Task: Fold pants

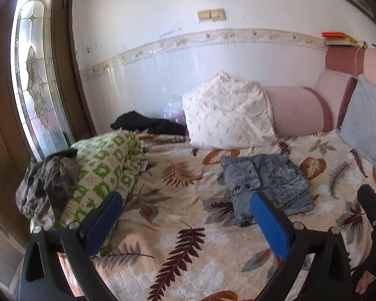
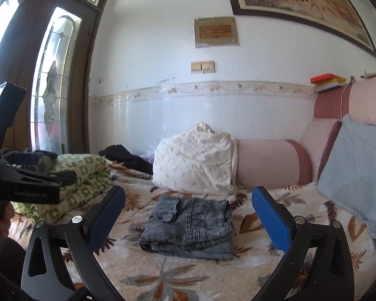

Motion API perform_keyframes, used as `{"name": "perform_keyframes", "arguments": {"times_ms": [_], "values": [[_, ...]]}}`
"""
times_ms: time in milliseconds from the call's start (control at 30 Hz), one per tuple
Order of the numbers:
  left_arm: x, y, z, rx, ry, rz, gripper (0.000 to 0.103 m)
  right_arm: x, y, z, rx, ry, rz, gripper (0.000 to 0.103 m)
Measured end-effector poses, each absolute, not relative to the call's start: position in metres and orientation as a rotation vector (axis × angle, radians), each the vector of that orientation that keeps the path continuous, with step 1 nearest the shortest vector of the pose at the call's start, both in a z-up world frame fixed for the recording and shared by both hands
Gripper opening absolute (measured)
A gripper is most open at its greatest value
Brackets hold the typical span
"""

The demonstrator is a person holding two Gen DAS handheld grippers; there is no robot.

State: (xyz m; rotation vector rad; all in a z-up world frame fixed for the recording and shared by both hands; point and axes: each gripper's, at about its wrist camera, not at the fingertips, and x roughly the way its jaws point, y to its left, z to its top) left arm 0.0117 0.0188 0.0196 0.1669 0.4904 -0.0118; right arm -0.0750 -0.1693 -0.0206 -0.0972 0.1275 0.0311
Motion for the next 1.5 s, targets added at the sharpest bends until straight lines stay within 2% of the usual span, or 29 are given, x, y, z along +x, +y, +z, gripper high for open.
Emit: {"name": "perform_keyframes", "arguments": {"times_ms": [333, 1500], "values": [[0.038, 0.01, -0.021, 0.196, 0.589, -0.009, 0.103, -0.043, -0.186, -0.059, -0.066, 0.29, -0.01, 0.102], [0.055, 0.013, -0.047, 0.17, 0.662, -0.033, 0.103, -0.032, -0.187, -0.068, -0.062, 0.342, -0.018, 0.102]]}}
